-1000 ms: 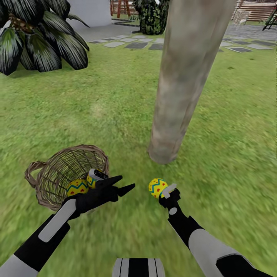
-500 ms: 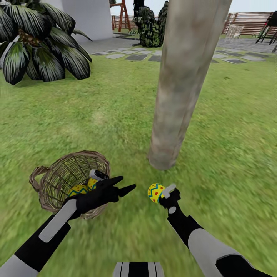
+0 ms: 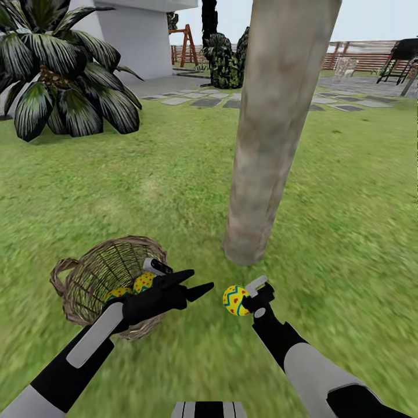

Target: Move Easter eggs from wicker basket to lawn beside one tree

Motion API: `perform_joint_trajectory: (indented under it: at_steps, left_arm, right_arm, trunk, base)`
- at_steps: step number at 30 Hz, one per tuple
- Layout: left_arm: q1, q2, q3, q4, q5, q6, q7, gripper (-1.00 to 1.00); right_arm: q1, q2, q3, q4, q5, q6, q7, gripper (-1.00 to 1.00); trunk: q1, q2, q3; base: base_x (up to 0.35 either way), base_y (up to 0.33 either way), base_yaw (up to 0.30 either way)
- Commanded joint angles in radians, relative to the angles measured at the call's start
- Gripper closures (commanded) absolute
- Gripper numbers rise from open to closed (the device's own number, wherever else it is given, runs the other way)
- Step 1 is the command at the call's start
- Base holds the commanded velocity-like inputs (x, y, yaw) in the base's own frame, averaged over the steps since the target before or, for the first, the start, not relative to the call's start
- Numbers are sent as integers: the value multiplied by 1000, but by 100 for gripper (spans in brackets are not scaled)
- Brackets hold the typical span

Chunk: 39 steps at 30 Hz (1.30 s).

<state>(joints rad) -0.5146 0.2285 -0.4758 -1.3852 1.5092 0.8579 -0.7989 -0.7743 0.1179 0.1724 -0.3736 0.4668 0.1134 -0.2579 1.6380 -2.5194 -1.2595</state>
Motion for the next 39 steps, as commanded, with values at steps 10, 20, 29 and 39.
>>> perform_joint_trajectory:
  at_steps: [10,20,29,39]
  left_arm:
    - [-1,40,6,15,49,30,-1,-100]
    - [-1,72,7,46,55,32,-2,-100]
    - [-1,80,8,67,53,32,-1,-100]
    - [-1,92,6,97,55,30,-7,-100]
  right_arm:
    - [0,-4,6,-147,-177,260,51,-100]
    - [0,-4,4,-285,-231,620,308,-100]
    - [0,-3,-143,-309,-234,778,316,-100]
    - [0,-2,-179,-372,-234,874,317,-100]
  trunk:
    - [-5,2,38]
    - [-9,4,77]
    - [-13,7,112]
    - [-15,7,123]
  base:
    - [0,0,0]
    - [0,0,4]
    - [0,0,247]
    - [0,0,236]
